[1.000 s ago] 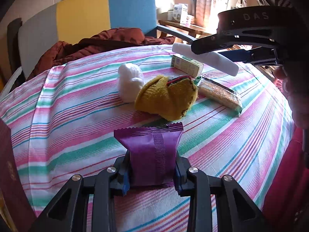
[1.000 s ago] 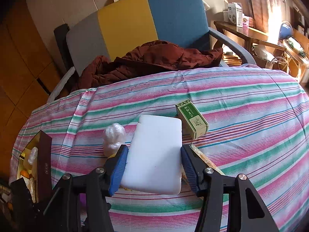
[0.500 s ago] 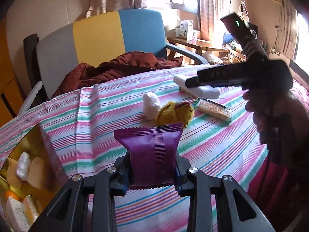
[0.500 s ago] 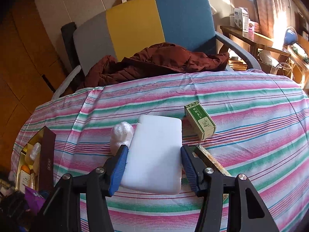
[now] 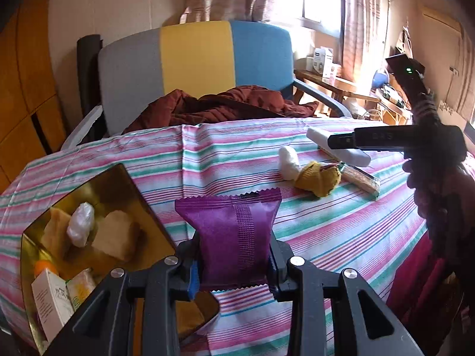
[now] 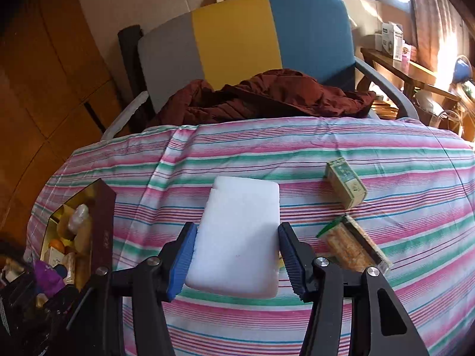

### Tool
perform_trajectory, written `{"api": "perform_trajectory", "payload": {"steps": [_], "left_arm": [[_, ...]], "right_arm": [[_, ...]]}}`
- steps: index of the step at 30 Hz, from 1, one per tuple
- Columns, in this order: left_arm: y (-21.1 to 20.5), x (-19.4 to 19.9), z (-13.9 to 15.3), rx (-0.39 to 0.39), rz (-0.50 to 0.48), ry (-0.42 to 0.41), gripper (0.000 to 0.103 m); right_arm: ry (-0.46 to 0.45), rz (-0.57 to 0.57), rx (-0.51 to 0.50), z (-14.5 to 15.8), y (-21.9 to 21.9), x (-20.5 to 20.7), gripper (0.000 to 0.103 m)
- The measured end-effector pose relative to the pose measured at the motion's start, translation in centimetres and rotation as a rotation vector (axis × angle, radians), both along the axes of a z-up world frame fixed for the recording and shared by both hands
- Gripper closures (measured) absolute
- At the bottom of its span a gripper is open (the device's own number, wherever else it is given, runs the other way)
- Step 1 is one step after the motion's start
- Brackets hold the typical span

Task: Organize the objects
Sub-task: 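Carry the purple sachet and white foam block toward the gold tray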

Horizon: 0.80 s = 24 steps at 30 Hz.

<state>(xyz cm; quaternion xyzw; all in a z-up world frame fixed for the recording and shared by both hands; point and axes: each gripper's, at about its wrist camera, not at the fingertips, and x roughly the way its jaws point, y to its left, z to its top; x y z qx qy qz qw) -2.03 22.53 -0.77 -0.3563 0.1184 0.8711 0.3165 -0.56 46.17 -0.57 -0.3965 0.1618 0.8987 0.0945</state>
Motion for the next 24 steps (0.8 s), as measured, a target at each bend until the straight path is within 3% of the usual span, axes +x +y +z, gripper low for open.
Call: {"api": "perform_trajectory", "payload": {"steps": [9, 16, 24], "left_arm": [[-5.8, -2.0, -0.3, 0.071, 0.103, -0.072, 0.069], [-13.5, -5.1, -0.6, 0.135, 0.274, -0.132, 0.069], [-19.2, -8.8, -1.2, 0.186, 0.385, -0.196, 0.069]], "right_arm": [[0.036, 0.203, -0.032, 1.2, -10.5, -2.0, 0.046], [0.018, 0.353, -0.049, 0.3, -18.2, -4.4, 0.046], [-0.006, 0.433, -0.039, -0.1, -22.7, -6.5, 0.045]]}}
